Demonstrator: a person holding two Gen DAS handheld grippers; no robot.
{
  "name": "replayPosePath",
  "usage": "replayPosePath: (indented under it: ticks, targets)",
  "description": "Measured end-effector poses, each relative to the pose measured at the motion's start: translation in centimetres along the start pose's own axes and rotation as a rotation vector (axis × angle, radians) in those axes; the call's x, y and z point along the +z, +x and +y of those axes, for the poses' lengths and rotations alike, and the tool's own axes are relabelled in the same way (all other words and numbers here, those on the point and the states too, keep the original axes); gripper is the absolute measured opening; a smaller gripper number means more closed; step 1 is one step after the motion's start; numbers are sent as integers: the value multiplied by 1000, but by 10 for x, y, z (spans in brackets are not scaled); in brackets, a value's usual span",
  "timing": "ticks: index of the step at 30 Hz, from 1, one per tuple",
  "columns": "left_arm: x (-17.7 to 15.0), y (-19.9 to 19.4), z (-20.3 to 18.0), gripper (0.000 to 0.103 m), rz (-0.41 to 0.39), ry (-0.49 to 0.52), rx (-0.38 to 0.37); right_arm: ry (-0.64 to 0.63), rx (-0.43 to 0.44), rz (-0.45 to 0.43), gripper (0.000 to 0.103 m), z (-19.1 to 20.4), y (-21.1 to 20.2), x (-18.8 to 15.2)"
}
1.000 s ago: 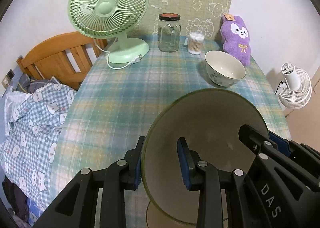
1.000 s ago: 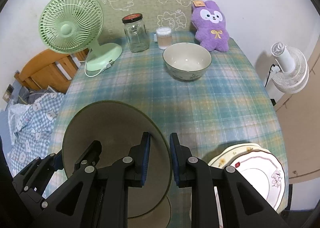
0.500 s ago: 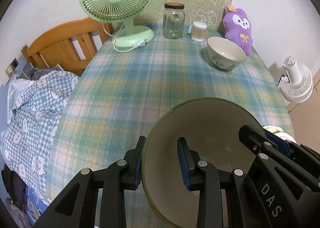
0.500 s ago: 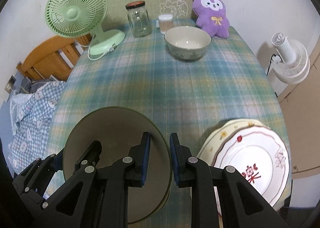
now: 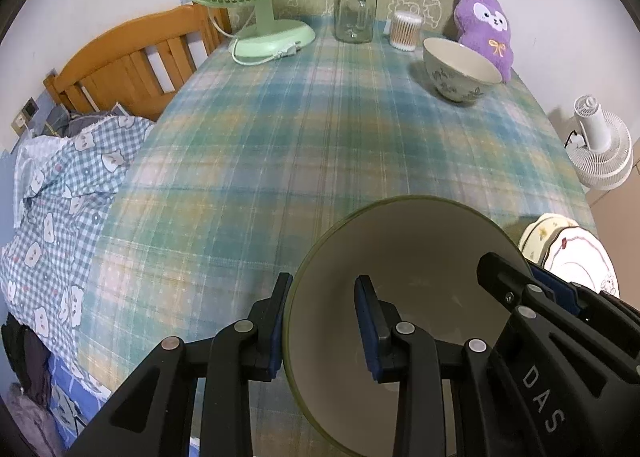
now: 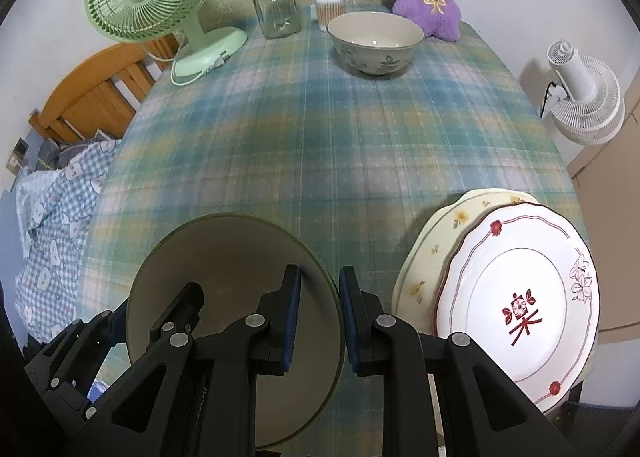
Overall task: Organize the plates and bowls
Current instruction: 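Lift the bowl and carry it toward the first bowl by the plates, then lower the bowl into the first bowl and open both grippers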
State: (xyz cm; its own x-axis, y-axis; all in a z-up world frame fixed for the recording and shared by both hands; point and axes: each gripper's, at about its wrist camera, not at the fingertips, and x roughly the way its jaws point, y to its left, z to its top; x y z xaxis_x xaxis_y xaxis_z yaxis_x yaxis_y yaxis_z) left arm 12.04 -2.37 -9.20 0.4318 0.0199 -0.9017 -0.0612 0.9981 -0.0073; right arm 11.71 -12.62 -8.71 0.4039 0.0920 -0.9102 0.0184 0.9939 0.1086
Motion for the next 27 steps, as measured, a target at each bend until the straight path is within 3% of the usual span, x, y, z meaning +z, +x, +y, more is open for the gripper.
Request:
replayPosePath:
  ticks: [12, 15, 17, 20, 23, 25, 27]
  targets:
    - [-4, 5, -2, 31, -13, 27, 3, 1, -2, 10, 24, -3, 7, -1]
    - [-3, 0, -2, 35, -15, 38, 0, -4, 3, 15, 24, -1, 6, 1]
    - [0, -8, -2, 46, -23, 52, -15, -13, 4, 3, 24, 1, -1, 3]
    - [5, -22, -2, 62, -59, 85, -5, -15, -20, -22, 35, 4, -18, 7]
    - [13, -37, 5, 74, -92, 96, -34, 0, -29, -64, 59, 2, -37, 11]
    - [19, -47, 9, 75, -105, 101, -62, 23, -27, -98, 71, 1, -53, 13]
    - [24, -57, 11, 77, -128, 121, -68, 24, -28, -128, 73, 3, -63, 14]
